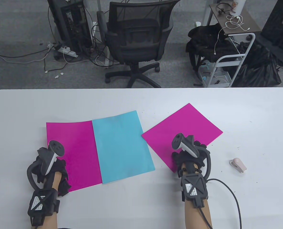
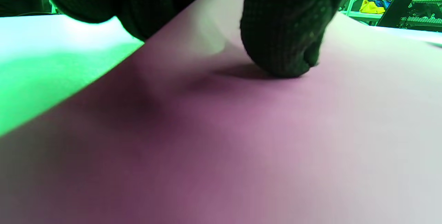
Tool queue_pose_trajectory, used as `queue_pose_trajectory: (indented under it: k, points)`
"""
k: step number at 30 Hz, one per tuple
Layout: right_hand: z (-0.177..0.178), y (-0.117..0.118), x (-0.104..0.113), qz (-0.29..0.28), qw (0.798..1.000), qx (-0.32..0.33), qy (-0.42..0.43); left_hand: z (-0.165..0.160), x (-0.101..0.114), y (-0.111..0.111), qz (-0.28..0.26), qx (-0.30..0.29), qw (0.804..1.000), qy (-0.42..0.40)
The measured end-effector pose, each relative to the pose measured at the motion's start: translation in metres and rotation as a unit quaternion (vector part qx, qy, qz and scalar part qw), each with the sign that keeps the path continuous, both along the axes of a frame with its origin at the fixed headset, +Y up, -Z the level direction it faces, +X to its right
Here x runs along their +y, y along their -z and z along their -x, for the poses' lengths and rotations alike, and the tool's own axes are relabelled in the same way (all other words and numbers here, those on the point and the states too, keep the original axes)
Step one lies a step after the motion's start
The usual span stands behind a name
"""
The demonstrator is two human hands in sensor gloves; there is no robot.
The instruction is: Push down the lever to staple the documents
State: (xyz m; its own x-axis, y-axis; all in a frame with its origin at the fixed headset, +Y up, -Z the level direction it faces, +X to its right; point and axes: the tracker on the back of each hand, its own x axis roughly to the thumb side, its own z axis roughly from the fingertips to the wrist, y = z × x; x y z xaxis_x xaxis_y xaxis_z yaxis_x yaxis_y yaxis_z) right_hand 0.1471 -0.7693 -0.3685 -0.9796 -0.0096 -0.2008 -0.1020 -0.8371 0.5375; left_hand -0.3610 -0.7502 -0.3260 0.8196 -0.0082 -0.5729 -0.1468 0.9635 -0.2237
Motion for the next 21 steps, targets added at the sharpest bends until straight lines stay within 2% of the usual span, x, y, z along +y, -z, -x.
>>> queue_pose_trajectory:
  k: [9, 15, 21]
  points:
    - [0.001, -0.014, 0.003, 0.017, 0.998, 0.060, 0.011, 0.002, 0.007, -0.003, -0.026, -0.002, 0.996, -0.087]
    - [0.018, -0.023, 0.005, 0.025, 0.995, 0.099, 0.007, -0.003, 0.013, -0.006, -0.065, -0.012, 0.988, -0.140]
    - [0.044, -0.030, 0.006, 0.027, 0.990, 0.139, 0.002, -0.016, 0.015, -0.008, -0.088, -0.033, 0.971, -0.220]
